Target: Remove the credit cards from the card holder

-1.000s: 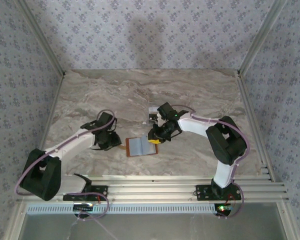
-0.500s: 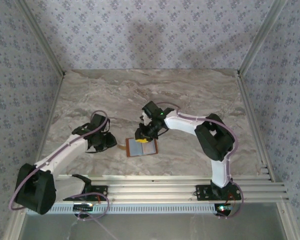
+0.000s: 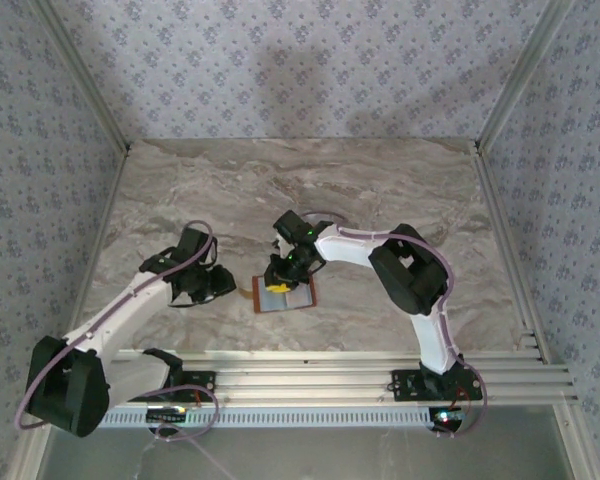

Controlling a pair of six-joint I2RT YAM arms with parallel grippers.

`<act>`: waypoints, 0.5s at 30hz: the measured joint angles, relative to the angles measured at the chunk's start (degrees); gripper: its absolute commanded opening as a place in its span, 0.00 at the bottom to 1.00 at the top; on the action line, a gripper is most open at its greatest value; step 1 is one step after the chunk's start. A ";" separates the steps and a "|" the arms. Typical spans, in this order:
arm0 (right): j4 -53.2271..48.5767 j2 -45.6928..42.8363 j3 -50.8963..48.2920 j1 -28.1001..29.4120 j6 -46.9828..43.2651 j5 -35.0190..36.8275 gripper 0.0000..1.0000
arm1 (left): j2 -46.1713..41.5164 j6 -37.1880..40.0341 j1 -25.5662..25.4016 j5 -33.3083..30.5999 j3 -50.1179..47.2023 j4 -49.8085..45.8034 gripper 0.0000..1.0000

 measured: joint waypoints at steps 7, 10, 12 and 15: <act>-0.17 -1.22 0.02 -1.95 0.00 0.26 0.25 | 4.39 0.20 -5.01 0.87 3.78 0.87 0.28; -0.63 -4.44 -0.48 -2.97 -0.07 0.76 0.25 | 6.58 -0.15 -7.23 1.22 5.11 2.75 0.28; -1.18 -7.65 -1.31 -3.80 -0.33 1.40 0.26 | 9.05 -0.63 -8.66 1.36 6.03 3.93 0.27; -1.70 -12.11 -3.37 -5.62 -1.33 2.23 0.26 | 13.51 -1.31 -10.80 1.42 7.91 5.25 0.26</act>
